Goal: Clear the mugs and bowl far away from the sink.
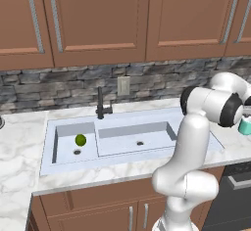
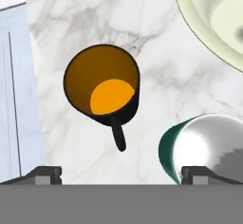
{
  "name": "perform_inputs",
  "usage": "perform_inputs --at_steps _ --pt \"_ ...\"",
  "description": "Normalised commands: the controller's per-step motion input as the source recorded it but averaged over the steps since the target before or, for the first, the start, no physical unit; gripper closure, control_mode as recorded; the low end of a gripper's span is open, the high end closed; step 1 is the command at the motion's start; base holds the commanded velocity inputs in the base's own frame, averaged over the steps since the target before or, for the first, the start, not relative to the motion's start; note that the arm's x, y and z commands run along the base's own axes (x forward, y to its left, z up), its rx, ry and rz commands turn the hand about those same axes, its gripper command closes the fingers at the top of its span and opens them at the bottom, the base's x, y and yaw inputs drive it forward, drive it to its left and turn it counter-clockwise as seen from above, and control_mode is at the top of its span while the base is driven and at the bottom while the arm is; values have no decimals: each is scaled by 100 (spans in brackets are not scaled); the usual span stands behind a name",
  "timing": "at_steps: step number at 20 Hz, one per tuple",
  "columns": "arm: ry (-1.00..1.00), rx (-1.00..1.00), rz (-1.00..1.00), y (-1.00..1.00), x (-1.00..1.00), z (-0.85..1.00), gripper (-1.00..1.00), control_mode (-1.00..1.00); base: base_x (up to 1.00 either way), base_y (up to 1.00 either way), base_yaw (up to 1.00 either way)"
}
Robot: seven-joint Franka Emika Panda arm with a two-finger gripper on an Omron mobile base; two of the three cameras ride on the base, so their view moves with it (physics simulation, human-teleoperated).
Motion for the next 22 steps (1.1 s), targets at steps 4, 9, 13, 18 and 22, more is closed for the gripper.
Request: perform_inputs --at_steps 4,9,13,18,22 --pt "0 -18 0 14 1 -28 -100 -100 0 0 0" --pt "0 -11 0 12 5 -28 -100 -100 0 0 0" --pt "0 0 0 5 8 -29 -100 -100 0 0 0" --pt "0 0 0 0 18 -14 -100 -100 0 0 0" --pt "2 0 0 0 24 -1 -100 -100 0 0 0"
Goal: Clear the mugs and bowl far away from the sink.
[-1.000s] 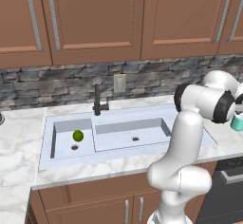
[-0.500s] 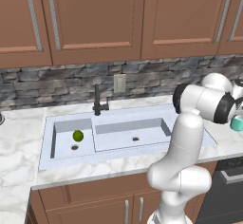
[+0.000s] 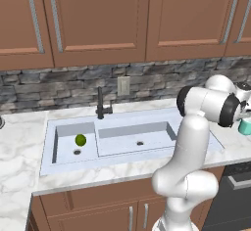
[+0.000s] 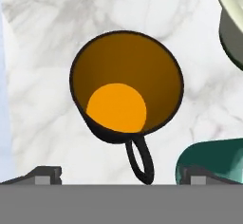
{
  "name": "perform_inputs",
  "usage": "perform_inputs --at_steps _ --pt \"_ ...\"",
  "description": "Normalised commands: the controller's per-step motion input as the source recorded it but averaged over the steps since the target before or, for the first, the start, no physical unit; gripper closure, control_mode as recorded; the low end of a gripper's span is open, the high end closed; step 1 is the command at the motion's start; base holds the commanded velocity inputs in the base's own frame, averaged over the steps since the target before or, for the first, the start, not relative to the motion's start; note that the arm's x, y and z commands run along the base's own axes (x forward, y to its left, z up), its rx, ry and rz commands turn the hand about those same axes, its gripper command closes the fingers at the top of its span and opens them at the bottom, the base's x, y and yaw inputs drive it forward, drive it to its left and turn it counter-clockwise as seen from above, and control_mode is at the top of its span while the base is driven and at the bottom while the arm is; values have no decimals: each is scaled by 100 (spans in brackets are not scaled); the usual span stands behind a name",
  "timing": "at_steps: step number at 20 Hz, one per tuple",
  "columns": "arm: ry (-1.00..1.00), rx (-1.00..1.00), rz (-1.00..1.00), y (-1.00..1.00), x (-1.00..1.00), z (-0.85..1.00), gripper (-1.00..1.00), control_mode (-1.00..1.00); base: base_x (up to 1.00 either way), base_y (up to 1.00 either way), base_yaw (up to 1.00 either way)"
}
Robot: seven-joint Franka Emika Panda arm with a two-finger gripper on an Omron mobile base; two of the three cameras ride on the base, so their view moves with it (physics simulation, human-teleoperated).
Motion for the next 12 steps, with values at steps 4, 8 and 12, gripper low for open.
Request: perform_inputs --at_steps 4,8,12 --pt "2 0 0 0 29 -1 -100 -100 0 0 0" --pt "2 0 0 0 29 -5 -100 -100 0 0 0" --pt "0 0 0 -2 25 -18 -100 -100 0 0 0"
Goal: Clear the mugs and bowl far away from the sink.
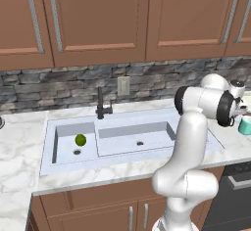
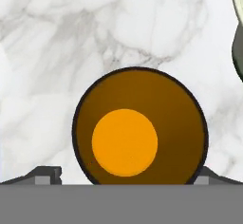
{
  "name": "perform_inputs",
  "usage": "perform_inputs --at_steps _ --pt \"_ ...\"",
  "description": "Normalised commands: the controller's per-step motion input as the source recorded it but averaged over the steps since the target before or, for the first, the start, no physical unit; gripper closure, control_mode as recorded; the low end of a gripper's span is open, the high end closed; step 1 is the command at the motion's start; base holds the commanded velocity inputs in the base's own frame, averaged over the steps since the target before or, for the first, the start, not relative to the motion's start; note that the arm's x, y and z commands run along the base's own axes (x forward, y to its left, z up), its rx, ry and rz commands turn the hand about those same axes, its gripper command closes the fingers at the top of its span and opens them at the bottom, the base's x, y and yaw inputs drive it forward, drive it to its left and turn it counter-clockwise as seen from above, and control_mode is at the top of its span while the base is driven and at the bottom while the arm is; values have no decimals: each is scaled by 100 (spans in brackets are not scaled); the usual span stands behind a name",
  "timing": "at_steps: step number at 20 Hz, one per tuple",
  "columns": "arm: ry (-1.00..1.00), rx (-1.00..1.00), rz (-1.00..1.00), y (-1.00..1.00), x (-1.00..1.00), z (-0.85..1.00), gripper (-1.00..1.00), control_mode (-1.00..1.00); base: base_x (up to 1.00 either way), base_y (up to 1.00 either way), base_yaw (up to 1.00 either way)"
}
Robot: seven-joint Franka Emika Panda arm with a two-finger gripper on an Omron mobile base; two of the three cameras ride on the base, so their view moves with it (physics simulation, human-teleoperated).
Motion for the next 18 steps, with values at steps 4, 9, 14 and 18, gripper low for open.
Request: perform_inputs --at_steps 4,9,14,18 --pt "0 0 0 -29 6 -26 -100 -100 0 0 0" --pt "0 0 0 -29 0 -15 -100 -100 0 0 0" --pt "0 0 0 0 0 0 -100 -100 0 0 0" --pt "0 0 0 0 -2 -4 -100 -100 0 0 0"
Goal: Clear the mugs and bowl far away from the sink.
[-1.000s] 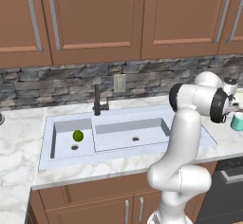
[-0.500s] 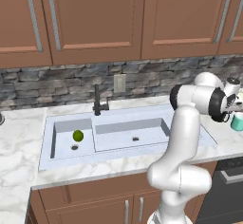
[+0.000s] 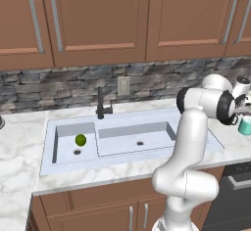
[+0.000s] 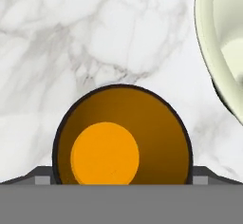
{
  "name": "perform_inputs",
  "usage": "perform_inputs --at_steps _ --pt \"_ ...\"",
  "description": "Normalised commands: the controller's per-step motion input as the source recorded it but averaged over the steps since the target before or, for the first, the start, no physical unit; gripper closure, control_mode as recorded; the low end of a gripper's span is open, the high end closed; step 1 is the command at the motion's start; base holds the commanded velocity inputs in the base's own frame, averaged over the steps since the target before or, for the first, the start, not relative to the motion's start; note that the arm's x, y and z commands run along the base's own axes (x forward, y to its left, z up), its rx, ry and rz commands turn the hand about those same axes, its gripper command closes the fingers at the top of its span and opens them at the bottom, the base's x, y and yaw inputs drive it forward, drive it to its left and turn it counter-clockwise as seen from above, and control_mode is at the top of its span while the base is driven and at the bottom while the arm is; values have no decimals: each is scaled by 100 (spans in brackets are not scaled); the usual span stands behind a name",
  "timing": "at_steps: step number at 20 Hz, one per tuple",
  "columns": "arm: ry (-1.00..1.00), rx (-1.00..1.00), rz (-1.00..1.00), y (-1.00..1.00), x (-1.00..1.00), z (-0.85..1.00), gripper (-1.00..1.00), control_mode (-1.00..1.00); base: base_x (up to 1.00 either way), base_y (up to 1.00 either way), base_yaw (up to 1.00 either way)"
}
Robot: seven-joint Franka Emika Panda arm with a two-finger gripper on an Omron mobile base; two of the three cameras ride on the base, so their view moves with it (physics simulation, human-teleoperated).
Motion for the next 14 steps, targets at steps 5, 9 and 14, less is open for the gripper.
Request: perform_inputs --at_steps 5,9,14 --pt "1 0 3 8 -20 -37 -100 -100 0 0 0" --pt "0 0 2 7 -21 -32 -100 -100 0 0 0" --pt "0 1 1 1 -8 -8 -100 -100 0 0 0"
